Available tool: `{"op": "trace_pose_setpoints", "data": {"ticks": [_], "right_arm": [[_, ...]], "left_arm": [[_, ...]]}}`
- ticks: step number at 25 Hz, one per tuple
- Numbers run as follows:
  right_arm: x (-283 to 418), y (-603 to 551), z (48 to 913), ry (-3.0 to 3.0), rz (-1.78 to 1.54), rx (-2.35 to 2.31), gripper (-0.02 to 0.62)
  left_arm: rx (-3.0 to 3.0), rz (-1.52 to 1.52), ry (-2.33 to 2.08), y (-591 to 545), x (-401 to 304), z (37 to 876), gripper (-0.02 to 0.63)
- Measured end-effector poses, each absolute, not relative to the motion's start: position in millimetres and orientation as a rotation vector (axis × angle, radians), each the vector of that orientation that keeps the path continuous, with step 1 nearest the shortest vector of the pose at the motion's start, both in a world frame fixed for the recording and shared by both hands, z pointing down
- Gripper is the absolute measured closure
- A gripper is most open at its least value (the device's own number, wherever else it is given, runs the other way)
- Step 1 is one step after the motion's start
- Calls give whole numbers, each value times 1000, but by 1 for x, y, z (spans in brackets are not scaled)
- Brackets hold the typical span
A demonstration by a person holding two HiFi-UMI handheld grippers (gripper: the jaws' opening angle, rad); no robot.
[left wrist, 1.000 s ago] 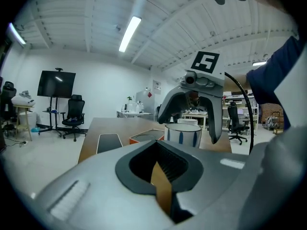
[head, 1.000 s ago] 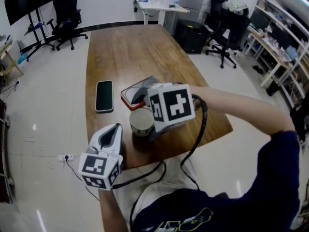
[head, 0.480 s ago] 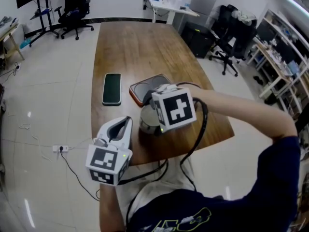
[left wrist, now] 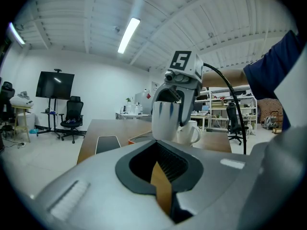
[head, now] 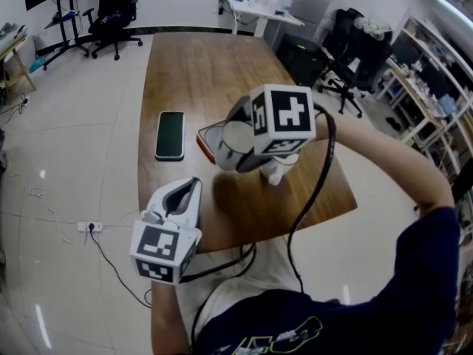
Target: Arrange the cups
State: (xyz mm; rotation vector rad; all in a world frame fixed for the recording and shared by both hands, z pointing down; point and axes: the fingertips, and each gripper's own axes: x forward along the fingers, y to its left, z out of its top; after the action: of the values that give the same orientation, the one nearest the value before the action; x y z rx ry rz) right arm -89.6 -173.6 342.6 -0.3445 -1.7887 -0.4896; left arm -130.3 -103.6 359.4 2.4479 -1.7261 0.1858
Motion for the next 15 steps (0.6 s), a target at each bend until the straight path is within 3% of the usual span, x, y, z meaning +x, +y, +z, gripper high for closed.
{"op": "trace_pose_setpoints", "data": {"ticks": [15], "right_arm": [[-59, -319, 360, -1727, -348, -107, 193]], "left_arm": [[2443, 185, -1733, -101, -132, 361, 603]]}}
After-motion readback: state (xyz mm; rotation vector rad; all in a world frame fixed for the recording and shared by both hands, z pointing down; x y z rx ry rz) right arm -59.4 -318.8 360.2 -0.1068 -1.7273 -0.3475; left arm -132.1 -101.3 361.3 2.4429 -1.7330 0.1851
